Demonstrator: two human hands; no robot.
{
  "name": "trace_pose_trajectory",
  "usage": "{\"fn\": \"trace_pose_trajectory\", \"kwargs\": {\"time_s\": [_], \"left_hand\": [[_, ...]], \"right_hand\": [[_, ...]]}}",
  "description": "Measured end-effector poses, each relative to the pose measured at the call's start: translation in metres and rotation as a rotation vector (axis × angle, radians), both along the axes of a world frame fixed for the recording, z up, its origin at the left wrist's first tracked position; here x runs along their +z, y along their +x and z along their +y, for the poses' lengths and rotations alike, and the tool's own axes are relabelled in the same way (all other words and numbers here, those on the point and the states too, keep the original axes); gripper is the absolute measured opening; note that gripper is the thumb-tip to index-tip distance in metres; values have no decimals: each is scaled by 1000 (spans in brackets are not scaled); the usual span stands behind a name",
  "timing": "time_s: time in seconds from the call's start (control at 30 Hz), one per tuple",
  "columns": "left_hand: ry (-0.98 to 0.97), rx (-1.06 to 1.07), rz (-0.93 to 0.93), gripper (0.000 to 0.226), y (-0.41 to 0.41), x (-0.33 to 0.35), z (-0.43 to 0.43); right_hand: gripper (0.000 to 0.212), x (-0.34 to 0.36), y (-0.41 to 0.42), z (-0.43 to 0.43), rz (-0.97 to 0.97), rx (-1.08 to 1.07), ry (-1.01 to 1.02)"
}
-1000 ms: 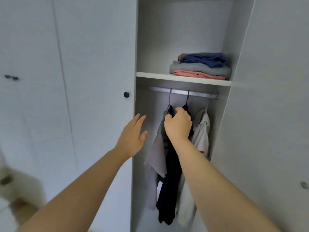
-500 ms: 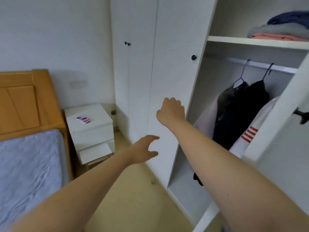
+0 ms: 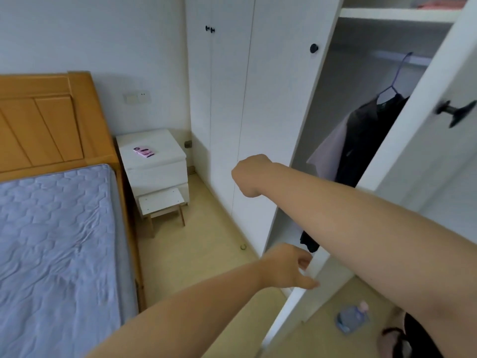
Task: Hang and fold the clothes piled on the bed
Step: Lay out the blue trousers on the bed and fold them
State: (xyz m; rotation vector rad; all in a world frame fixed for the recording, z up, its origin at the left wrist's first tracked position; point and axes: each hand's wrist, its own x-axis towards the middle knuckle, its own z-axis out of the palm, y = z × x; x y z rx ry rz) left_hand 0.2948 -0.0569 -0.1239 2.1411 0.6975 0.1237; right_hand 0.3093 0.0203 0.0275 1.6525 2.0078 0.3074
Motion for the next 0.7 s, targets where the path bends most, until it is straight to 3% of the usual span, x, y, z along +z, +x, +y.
{"fn": "trace_pose_trajectory", "kwargs": {"time_s": [0.13, 0.33, 0.47, 0.7], "left_hand": [[-17, 50, -53, 47, -3, 0, 1], [-76, 142, -63, 43, -10, -4, 18], [-73, 265, -121, 52, -14, -11, 28], [-86, 464, -217, 42, -19, -24, 44]], "right_hand": [[27, -9, 5, -9, -67, 66, -25], [28, -14, 18, -14, -131, 85, -65], [26, -14, 28, -15, -180, 71, -60], [23, -5, 33, -19, -436, 138, 7]]}}
